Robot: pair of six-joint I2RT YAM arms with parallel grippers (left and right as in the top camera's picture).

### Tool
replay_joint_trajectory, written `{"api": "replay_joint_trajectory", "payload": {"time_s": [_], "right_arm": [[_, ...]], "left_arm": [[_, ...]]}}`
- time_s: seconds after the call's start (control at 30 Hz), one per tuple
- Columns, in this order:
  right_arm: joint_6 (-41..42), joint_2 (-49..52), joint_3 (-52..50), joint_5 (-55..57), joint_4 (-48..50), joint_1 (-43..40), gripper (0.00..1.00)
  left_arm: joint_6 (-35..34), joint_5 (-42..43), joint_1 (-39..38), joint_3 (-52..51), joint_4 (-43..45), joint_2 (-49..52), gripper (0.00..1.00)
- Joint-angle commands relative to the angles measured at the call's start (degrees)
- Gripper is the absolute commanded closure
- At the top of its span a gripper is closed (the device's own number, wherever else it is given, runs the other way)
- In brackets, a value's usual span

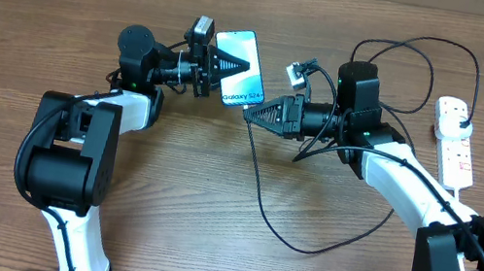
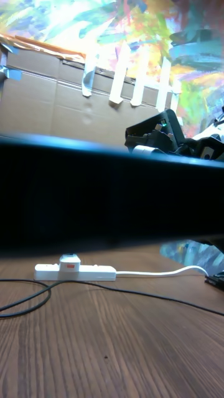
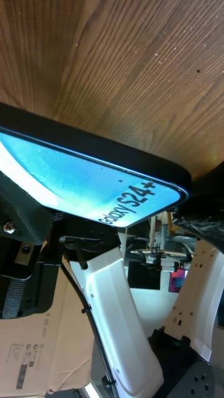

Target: Plug charger to phone and switch on socket

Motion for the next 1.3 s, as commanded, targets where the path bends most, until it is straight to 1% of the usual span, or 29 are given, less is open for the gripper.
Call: {"api": "replay_joint_trajectory", "payload": {"time_s": [0.0,1.27], "right_arm": [[0.37,-0.9,0.04,0.11,0.63,-0.17,0.96],[2.64,-0.9,0.04,-1.6,1.07,-0.11,0.96]], "left_arm": [[1.57,0.66,-0.42,1.27,0.66,0.22,0.96],[2.14,-0.02,-0.44,1.27,0.66,0.22,0.96]]}}
